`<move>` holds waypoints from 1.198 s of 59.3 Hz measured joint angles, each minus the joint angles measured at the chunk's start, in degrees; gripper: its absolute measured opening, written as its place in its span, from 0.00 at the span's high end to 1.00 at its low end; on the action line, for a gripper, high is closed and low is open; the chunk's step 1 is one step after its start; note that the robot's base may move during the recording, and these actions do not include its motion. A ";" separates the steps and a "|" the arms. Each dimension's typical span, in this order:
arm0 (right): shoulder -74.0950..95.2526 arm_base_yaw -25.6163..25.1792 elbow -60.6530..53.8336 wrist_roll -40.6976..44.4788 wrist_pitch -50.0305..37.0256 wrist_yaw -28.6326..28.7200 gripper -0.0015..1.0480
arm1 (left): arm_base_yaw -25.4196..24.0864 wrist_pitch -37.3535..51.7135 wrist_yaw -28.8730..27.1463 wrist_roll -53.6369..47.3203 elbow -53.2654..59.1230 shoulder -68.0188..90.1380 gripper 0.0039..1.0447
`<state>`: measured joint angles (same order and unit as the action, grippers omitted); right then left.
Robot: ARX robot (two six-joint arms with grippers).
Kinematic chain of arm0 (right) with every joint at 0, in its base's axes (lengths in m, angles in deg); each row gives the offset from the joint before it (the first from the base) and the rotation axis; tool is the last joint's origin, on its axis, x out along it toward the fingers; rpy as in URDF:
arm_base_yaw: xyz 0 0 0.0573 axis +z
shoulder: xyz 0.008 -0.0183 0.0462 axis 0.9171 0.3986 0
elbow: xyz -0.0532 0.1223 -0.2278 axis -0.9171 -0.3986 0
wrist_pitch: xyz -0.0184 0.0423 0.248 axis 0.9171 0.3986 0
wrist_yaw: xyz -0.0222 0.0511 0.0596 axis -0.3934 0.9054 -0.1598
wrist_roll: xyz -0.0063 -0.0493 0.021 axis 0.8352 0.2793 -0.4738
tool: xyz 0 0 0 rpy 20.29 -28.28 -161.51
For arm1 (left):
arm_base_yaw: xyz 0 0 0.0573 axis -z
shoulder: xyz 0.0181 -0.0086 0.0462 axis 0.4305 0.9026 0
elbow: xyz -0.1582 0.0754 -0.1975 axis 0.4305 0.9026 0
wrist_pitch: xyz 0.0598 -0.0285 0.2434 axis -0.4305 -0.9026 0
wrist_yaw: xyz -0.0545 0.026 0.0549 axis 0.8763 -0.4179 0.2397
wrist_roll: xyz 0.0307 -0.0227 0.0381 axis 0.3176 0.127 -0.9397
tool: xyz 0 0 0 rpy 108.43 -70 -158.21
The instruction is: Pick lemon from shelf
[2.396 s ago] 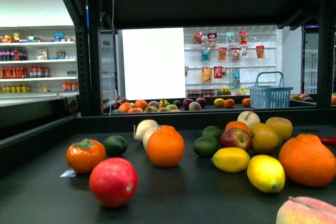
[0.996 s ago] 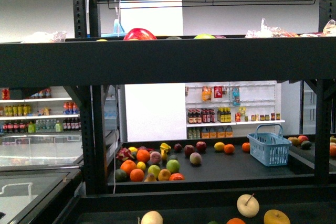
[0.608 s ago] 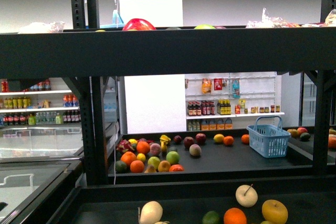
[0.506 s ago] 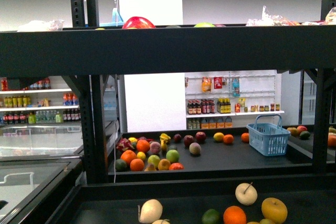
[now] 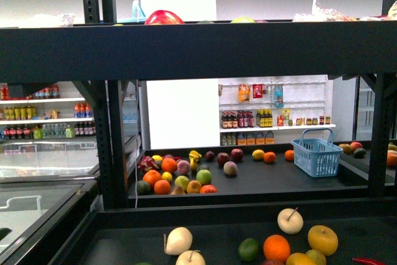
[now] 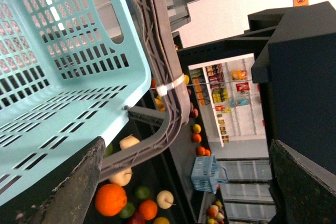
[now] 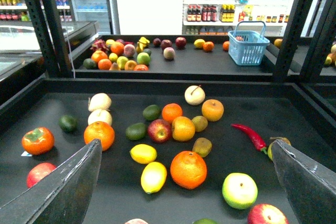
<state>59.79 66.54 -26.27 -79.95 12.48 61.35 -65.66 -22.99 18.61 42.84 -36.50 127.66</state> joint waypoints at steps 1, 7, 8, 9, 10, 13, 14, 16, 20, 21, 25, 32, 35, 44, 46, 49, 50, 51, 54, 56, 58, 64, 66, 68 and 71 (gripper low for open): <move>0.00 0.00 0.00 0.00 0.00 0.02 0.07 | 0.00 0.63 0.04 0.55 -0.63 0.94 0.08; 0.00 0.00 0.00 0.00 0.00 0.00 0.07 | 0.44 4.02 1.03 2.91 -4.68 6.54 0.08; 0.00 0.00 0.00 0.00 0.00 0.00 0.07 | 0.59 4.09 1.03 3.23 -5.29 7.26 0.08; 0.00 0.00 0.00 0.00 0.00 0.02 0.07 | 0.76 4.00 0.96 3.34 -5.88 7.93 0.08; 0.00 0.00 0.00 0.00 0.00 0.02 0.07 | 0.94 3.89 0.83 3.63 -6.45 8.57 0.08; 0.00 0.00 0.00 0.00 0.00 0.00 0.07 | 1.42 3.87 0.39 4.39 -7.67 10.19 0.08; 0.00 0.00 0.00 0.00 0.00 0.00 0.07 | 1.60 3.87 0.15 4.63 -8.13 10.75 0.08; 0.00 0.00 0.00 0.00 0.00 0.02 0.07 | 1.84 3.93 0.00 5.14 -8.70 11.58 0.08; 0.00 0.00 0.00 0.00 0.00 0.00 0.07 | 2.32 3.98 -0.17 6.21 -10.16 13.55 0.08; 0.00 0.00 0.00 0.02 0.00 0.02 0.07 | 2.49 4.07 -0.22 6.51 -10.60 14.12 0.08; 0.00 0.00 0.00 0.00 0.00 0.00 0.07 | 3.02 4.33 -0.85 7.50 -12.63 16.57 0.08; 0.00 0.00 0.00 0.00 0.00 0.00 0.07 | 4.09 4.46 -1.90 7.74 -15.82 19.96 0.08; 0.00 0.00 0.00 0.00 0.00 0.00 0.07 | 4.48 4.24 -2.38 7.74 -16.85 20.87 0.08; 0.00 0.00 0.00 0.00 0.00 0.00 0.07 | 5.49 3.93 -3.74 7.72 -19.34 23.15 0.08; 0.00 0.00 0.00 0.00 0.00 0.00 0.07 | 5.62 3.74 -3.98 7.67 -19.82 23.41 0.08; 0.00 0.00 0.00 0.00 0.00 0.00 0.07 | 5.81 2.91 -4.52 7.37 -20.63 23.78 0.09; 0.00 0.00 0.00 0.00 0.00 0.00 0.07 | 5.84 2.69 -4.68 7.30 -20.85 23.87 0.12; 0.00 0.00 0.00 0.00 0.00 0.00 0.07 | 5.84 2.64 -4.68 7.28 -20.94 23.89 0.14; 0.00 0.00 0.00 0.00 0.00 0.00 0.07 | 5.84 2.51 -4.72 7.19 -21.16 23.96 0.24; 0.00 0.00 0.00 0.00 0.00 0.00 0.07 | 5.81 2.49 -4.70 6.99 -21.16 23.96 0.31; 0.00 0.00 0.00 0.00 0.00 0.02 0.07 | 5.75 2.19 -4.70 6.78 -21.16 23.93 0.39; 0.00 0.00 0.00 0.00 0.00 0.00 0.07 | 5.55 -0.22 -4.92 4.48 -21.16 23.58 0.61; 0.00 0.00 0.00 0.00 0.00 0.00 0.07 | 5.55 -1.01 -5.09 3.76 -21.14 23.41 0.66; 0.00 0.00 0.00 0.00 0.00 0.00 0.07 | 5.53 -2.14 -5.73 2.29 -21.05 22.97 0.72; 0.00 0.00 0.00 0.00 0.00 0.02 0.07 | 5.49 -3.63 -6.19 0.76 -20.92 22.21 0.81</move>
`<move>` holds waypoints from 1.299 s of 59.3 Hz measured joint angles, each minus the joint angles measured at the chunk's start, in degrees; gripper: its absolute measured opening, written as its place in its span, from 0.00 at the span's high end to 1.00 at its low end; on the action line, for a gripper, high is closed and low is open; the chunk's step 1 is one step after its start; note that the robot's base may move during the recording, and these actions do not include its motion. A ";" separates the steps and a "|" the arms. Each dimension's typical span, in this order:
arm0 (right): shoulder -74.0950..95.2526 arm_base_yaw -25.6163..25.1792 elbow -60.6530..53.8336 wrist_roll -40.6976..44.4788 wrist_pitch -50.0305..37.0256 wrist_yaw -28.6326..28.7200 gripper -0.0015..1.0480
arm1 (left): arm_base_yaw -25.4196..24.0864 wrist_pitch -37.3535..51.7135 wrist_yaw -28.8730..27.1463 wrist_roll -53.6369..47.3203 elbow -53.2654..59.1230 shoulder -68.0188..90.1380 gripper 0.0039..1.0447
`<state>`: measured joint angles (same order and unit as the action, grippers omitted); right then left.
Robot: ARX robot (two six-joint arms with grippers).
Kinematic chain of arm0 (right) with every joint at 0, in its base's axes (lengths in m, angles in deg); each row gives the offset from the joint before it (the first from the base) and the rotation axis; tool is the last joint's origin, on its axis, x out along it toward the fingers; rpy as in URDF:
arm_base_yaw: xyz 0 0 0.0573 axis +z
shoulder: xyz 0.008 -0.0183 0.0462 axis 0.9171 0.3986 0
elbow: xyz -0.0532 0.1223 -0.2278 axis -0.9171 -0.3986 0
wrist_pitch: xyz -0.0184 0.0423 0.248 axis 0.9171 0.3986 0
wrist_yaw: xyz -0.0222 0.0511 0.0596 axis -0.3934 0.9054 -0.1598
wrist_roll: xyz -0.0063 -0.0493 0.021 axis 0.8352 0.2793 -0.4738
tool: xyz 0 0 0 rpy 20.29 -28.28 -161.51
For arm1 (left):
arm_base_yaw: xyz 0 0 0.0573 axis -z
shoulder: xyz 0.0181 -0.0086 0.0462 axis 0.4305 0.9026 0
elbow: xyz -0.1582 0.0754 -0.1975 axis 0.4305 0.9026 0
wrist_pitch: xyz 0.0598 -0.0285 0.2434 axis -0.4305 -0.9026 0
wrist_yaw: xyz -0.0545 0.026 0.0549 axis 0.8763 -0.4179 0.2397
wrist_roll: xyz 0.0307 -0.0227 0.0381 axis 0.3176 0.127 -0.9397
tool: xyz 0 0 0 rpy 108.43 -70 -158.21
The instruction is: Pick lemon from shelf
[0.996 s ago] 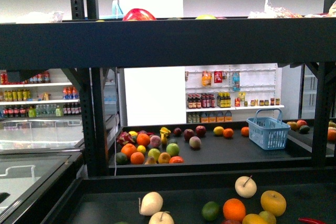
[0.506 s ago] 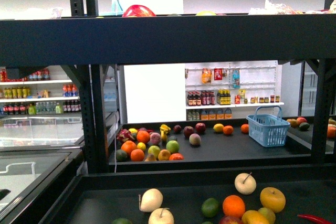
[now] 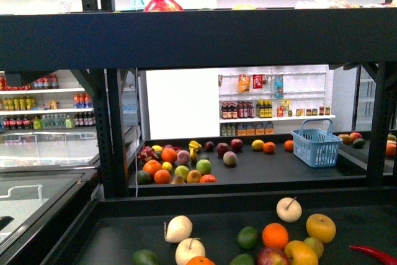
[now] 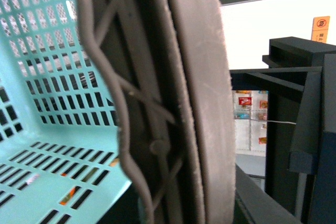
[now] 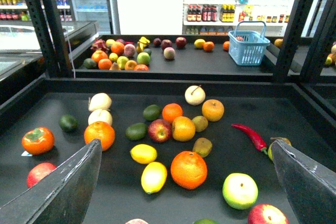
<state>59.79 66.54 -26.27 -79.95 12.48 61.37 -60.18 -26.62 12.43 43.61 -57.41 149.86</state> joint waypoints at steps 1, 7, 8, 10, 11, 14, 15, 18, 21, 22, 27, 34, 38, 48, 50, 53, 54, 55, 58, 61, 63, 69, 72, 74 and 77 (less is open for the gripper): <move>0.00 0.00 0.00 0.00 0.00 -0.02 0.07 | -0.02 -0.35 -0.07 -0.04 0.00 -0.20 0.82; 0.00 0.00 0.00 0.00 0.00 0.00 0.07 | 0.00 -3.23 -0.07 -4.04 0.74 -2.78 0.86; 0.00 0.00 0.00 0.00 0.00 0.00 0.07 | 0.04 -3.43 -0.15 -4.79 0.74 -3.06 0.86; 0.00 0.00 0.00 0.00 0.00 -0.02 0.07 | 0.22 -4.35 -0.70 -6.23 0.87 -4.13 0.87; 0.00 0.00 0.00 0.00 0.00 -0.02 0.07 | 0.24 -4.50 -0.77 -6.73 0.92 -4.39 0.87; 0.00 0.00 0.00 0.00 0.00 -0.02 0.07 | 0.59 -4.72 -1.29 -8.48 1.29 -5.62 0.87; 0.00 0.00 0.00 0.00 0.00 -0.02 0.07 | 0.79 -4.76 -1.44 -9.09 1.42 -6.08 0.87; 0.00 0.00 0.00 0.00 0.00 -0.02 0.07 | 1.62 -5.05 -1.49 -11.89 1.68 -7.58 0.88; 0.00 0.00 0.00 0.00 0.00 0.00 0.07 | 3.21 -5.11 -1.42 -13.73 1.73 -8.70 0.89; 0.00 0.00 0.00 0.02 0.00 0.00 0.07 | 3.93 -5.11 -1.36 -14.32 1.81 -9.07 0.90; 0.00 0.00 0.00 0.00 0.00 0.00 0.07 | 7.69 -5.11 0.00 -16.46 2.38 -10.82 0.92; 0.00 0.00 0.00 0.00 0.00 -0.02 0.07 | 16.28 -5.68 2.91 -18.78 3.87 -14.34 0.93; 0.00 0.00 0.00 0.00 0.00 -0.02 0.07 | 20.48 -5.77 4.61 -19.52 4.61 -15.85 0.93; 0.00 0.00 0.00 0.00 0.00 0.00 0.07 | 29.24 -4.68 9.44 -19.45 6.34 -17.35 0.93; 0.00 0.00 0.00 0.00 0.00 -0.02 0.07 | 31.23 -4.02 10.19 -19.17 6.82 -17.35 0.93; 0.00 0.00 0.00 0.02 0.00 0.00 0.07 | 33.48 -2.51 10.99 -18.43 7.69 -17.35 0.93; 0.00 0.00 0.00 0.00 0.00 -0.02 0.07 | 34.73 -1.40 11.19 -17.68 8.24 -17.33 0.93; 0.00 0.00 0.00 0.00 0.00 -0.02 0.07 | 35.52 -0.68 11.32 -17.31 8.63 -17.33 0.93; 0.00 0.00 0.00 0.00 0.00 -0.02 0.07 | 37.75 1.42 11.63 -16.61 9.70 -17.31 0.93; 0.00 0.00 0.00 0.00 0.00 -0.02 0.07 | 39.54 3.02 11.63 -16.22 10.40 -17.09 0.93; 0.00 0.00 0.00 0.00 0.00 -0.02 0.07 | 40.89 4.22 11.61 -15.93 10.88 -16.79 0.93; 0.00 0.00 0.00 0.00 0.00 0.00 0.07 | 43.74 6.58 11.52 -15.08 11.32 -15.23 0.93; 0.00 0.00 0.00 0.00 0.00 -0.02 0.07 | 45.35 7.32 11.23 -14.75 11.37 -14.27 0.93; 0.00 0.00 0.00 0.00 0.00 -0.02 0.07 | 46.36 7.65 10.93 -14.43 11.37 -13.84 0.93; 0.00 0.00 0.00 0.00 0.00 -0.02 0.07 | 48.06 8.61 10.82 -13.88 11.39 -12.96 0.93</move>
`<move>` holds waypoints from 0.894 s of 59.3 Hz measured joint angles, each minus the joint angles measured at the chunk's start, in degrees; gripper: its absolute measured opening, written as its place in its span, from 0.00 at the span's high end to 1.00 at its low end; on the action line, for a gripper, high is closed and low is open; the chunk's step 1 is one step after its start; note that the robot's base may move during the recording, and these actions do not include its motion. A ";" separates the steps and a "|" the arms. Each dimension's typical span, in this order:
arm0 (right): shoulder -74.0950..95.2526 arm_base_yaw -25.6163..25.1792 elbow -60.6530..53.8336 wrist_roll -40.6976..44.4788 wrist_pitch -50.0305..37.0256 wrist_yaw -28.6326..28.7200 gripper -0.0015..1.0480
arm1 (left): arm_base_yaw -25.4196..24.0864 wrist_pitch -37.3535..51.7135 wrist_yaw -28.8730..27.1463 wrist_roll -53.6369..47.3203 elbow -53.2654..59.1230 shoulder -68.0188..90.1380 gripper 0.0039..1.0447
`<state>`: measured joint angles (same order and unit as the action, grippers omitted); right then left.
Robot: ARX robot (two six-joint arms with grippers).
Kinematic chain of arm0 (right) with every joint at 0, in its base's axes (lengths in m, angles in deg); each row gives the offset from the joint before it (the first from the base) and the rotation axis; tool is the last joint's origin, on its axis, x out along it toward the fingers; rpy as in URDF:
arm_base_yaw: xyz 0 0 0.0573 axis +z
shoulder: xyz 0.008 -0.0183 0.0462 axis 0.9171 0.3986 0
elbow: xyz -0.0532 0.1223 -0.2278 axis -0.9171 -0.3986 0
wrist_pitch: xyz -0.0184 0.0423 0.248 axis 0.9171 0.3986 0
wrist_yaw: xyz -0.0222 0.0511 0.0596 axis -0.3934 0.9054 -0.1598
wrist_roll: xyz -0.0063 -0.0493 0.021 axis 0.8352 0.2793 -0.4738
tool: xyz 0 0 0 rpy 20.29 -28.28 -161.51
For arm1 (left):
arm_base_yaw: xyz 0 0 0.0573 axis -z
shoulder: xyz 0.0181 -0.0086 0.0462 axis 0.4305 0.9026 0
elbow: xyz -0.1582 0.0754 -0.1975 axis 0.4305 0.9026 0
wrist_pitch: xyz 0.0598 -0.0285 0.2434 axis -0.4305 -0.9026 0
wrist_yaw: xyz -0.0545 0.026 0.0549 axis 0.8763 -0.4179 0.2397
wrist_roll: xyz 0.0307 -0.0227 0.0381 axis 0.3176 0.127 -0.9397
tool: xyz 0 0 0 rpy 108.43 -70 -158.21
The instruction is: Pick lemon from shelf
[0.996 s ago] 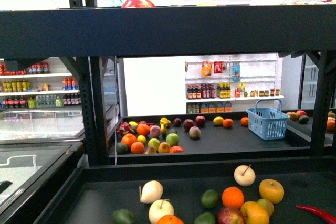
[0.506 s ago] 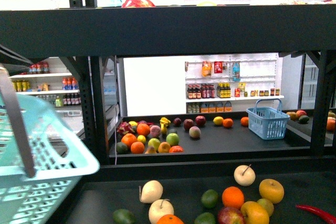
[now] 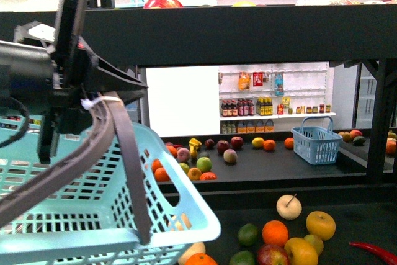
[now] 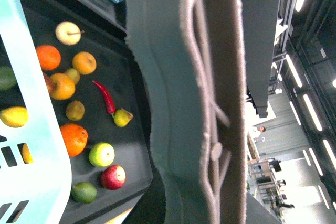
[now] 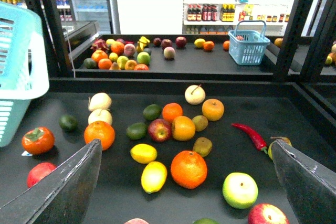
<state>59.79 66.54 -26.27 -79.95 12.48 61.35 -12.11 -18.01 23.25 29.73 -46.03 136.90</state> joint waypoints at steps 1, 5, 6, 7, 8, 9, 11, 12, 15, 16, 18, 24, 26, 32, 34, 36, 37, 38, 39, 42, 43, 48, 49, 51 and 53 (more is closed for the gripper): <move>0.00 0.00 0.00 0.00 0.00 0.00 0.07 | 0.66 0.22 -0.13 0.26 0.00 0.33 0.93; 0.00 0.00 0.00 0.00 0.00 0.00 0.07 | 2.56 0.44 -0.48 0.37 0.00 0.92 0.93; 0.00 0.00 0.00 0.00 0.00 0.00 0.07 | 2.89 0.46 -0.52 0.42 0.00 1.01 0.93; 0.00 0.00 0.00 0.00 0.00 0.00 0.07 | 3.43 0.57 -0.59 0.50 0.00 1.20 0.93; 0.00 0.00 0.00 0.00 0.00 0.00 0.07 | 3.96 0.85 -0.63 0.81 0.00 1.36 0.93; 0.00 0.00 0.00 0.00 0.00 0.00 0.07 | 4.22 1.01 -0.66 1.01 0.00 1.46 0.93; 0.00 0.00 0.00 0.00 0.00 0.00 0.07 | 4.92 1.42 -0.81 1.62 0.00 1.62 0.93; 0.00 0.00 0.00 0.00 0.00 0.00 0.07 | 5.33 1.49 -1.01 1.84 0.00 1.68 0.93; 0.00 0.00 0.00 0.00 0.00 0.00 0.07 | 6.34 1.53 -1.70 2.16 0.00 1.75 0.93; 0.00 0.00 0.00 0.00 0.00 0.00 0.07 | 6.51 1.53 -1.77 2.23 0.00 1.75 0.93; 0.00 0.00 0.00 0.00 0.00 0.00 0.07 | 6.99 1.60 -1.90 2.40 0.00 1.75 0.93; 0.00 0.00 0.00 0.00 0.00 0.00 0.07 | 8.39 1.49 -2.69 2.36 0.00 1.77 0.93; 0.00 0.00 0.00 0.00 0.00 0.00 0.07 | 8.66 1.22 -3.17 2.23 -0.02 1.79 0.93; 0.00 0.00 0.00 0.00 0.00 0.00 0.07 | 8.98 -0.26 -4.63 1.18 -0.04 1.81 0.93; 0.00 0.00 0.00 0.00 0.00 0.00 0.07 | 9.01 -0.26 -4.79 1.18 -0.04 1.86 0.93; 0.87 0.72 0.31 -0.94 1.42 -2.43 0.07 | 9.01 -0.26 -4.81 1.07 -0.04 1.88 0.93; 2.25 1.68 1.36 -1.88 4.13 -5.84 0.07 | 9.01 -0.26 -4.81 1.03 -0.04 1.86 0.93; 3.15 2.16 1.88 -2.54 5.55 -7.28 0.07 | 9.01 -0.24 -4.83 0.81 -0.04 1.86 0.93; 5.44 2.56 3.02 -3.43 7.87 -10.08 0.07 | 8.98 -0.24 -4.83 0.59 -0.04 1.86 0.93; 11.04 1.92 4.81 -5.81 9.75 -11.19 0.07 | 8.96 -0.24 -4.96 0.37 -0.04 1.86 0.93; 13.92 1.11 5.44 -6.69 9.49 -10.51 0.07 | 8.96 -0.22 -5.03 0.31 -0.04 1.86 0.93; 28.22 -4.50 8.26 -8.46 3.45 -3.56 0.07 | 9.01 -0.22 -4.87 0.09 -0.04 1.86 0.93; 31.52 -5.88 8.92 -8.44 1.46 -1.73 0.07 | 9.01 -0.22 -4.87 0.11 -0.04 1.88 0.93; 38.73 -8.63 10.36 -7.82 -3.52 1.49 0.07 | 9.01 -0.22 -4.90 0.11 -0.04 1.86 0.93; 48.11 -11.65 12.48 -6.38 -10.34 5.16 0.07 | 9.01 -0.22 -4.87 0.00 -0.04 1.86 0.93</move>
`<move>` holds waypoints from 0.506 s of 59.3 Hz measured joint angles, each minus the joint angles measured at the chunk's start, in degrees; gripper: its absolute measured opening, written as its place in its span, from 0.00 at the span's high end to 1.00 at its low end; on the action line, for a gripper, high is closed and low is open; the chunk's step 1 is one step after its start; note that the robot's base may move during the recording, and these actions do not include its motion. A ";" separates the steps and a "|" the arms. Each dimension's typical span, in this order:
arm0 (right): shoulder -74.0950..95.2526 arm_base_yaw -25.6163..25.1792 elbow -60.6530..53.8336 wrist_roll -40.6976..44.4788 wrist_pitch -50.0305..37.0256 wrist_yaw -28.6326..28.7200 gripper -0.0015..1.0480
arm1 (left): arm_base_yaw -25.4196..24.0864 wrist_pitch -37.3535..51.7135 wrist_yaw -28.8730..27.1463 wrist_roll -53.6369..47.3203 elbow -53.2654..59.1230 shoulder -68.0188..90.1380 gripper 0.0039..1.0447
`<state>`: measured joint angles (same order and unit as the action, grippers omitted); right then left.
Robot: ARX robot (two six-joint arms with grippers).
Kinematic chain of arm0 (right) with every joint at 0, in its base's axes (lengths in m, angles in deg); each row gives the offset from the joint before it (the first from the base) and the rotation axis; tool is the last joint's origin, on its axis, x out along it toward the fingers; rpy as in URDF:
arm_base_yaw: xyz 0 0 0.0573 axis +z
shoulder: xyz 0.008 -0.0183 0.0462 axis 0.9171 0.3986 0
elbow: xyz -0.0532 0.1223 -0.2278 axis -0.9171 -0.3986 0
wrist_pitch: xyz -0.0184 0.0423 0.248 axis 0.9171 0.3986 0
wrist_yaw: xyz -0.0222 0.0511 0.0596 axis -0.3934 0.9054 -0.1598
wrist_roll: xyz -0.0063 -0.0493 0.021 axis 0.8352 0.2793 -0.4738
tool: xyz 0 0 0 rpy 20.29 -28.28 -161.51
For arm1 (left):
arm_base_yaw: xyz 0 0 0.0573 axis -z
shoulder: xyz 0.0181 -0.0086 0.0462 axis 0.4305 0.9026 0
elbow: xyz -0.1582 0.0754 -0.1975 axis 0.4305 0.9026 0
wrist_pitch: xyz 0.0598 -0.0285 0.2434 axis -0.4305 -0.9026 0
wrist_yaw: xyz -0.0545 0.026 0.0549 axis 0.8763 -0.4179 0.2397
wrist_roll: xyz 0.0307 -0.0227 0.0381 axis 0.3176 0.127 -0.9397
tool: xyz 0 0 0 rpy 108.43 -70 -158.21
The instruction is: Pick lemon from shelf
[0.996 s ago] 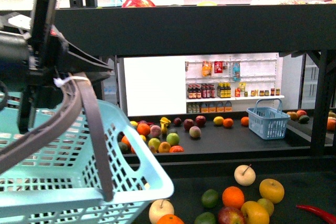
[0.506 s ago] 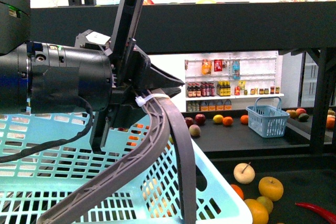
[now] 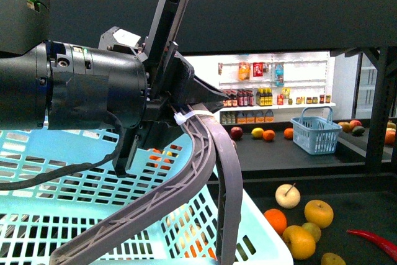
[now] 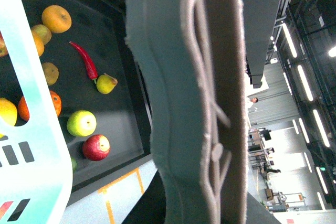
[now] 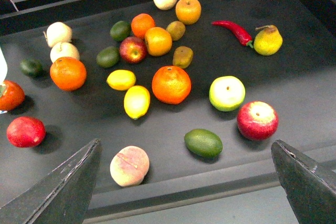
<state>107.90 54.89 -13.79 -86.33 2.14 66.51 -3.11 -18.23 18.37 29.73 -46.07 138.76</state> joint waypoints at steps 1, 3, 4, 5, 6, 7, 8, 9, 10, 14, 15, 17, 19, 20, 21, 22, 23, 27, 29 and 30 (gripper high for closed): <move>1.92 -0.52 0.55 0.39 -1.38 0.70 0.07 | 0.00 0.00 0.00 -0.02 0.00 0.00 0.93; 9.73 -2.27 2.84 2.21 -6.19 2.95 0.07 | 0.00 0.00 0.04 -0.02 0.00 0.02 0.93; 11.69 -2.60 3.52 2.49 -7.21 3.48 0.07 | 0.00 0.00 0.04 -0.02 0.00 0.00 0.93; 15.65 -3.10 5.03 2.93 -8.70 4.48 0.07 | 0.00 0.00 0.04 -0.04 0.00 0.00 0.93; 17.59 -3.30 5.88 3.02 -9.07 4.96 0.07 | 0.00 0.00 0.04 -0.02 0.00 0.02 0.93; 21.35 -3.61 7.63 3.48 -9.40 5.62 0.07 | 0.00 0.00 0.04 0.00 0.00 0.02 0.93; 23.23 -3.74 8.50 3.56 -9.49 5.68 0.07 | 0.00 0.00 0.04 0.00 0.00 0.00 0.93; 26.91 -3.78 10.27 3.98 -9.60 5.75 0.07 | 0.00 0.00 -0.02 0.00 0.00 0.00 0.93; 30.86 -3.76 12.13 4.15 -9.60 5.64 0.07 | 0.00 0.00 -0.04 -0.02 0.00 0.02 0.93; 43.87 -2.99 17.84 5.53 -9.42 4.85 0.07 | 0.00 0.00 0.02 -0.07 0.00 0.02 0.93; 45.55 -2.80 18.67 5.68 -9.27 4.72 0.07 | 0.00 0.00 0.00 -0.11 0.00 0.00 0.93; 50.27 -2.19 21.22 6.01 -8.57 4.04 0.07 | 0.00 0.00 -0.04 -0.17 0.00 0.02 0.93; 55.82 -1.14 24.72 6.25 -7.45 2.62 0.07 | 0.00 0.00 -0.13 -0.13 0.00 0.02 0.93; 58.31 -0.52 26.49 6.25 -6.91 1.77 0.07 | 0.00 0.00 -0.13 -0.11 0.00 0.02 0.93; 59.54 -0.20 27.39 6.29 -6.62 1.55 0.07 | 0.00 0.00 -0.11 -0.11 0.00 0.02 0.93; 61.77 0.37 29.14 6.36 -6.14 1.38 0.07 | 0.00 0.00 -0.07 -0.11 0.00 0.02 0.93; 62.84 0.68 29.97 6.43 -5.97 1.20 0.07 | 0.00 0.00 -0.07 -0.15 0.00 0.02 0.93; 68.11 2.89 34.73 6.43 -4.61 0.07 0.07 | 0.00 0.00 0.09 -0.17 0.00 0.02 0.93; 70.27 4.13 37.07 6.40 -3.58 -0.11 0.07 | 0.00 0.00 0.07 -0.20 0.00 0.02 0.93; 71.58 4.96 38.64 6.36 -2.93 -0.20 0.07 | 0.00 0.00 0.04 -0.15 0.00 0.02 0.93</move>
<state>179.48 59.86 24.85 -79.97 -0.79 66.31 -3.11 -18.23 18.41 29.58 -46.07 138.78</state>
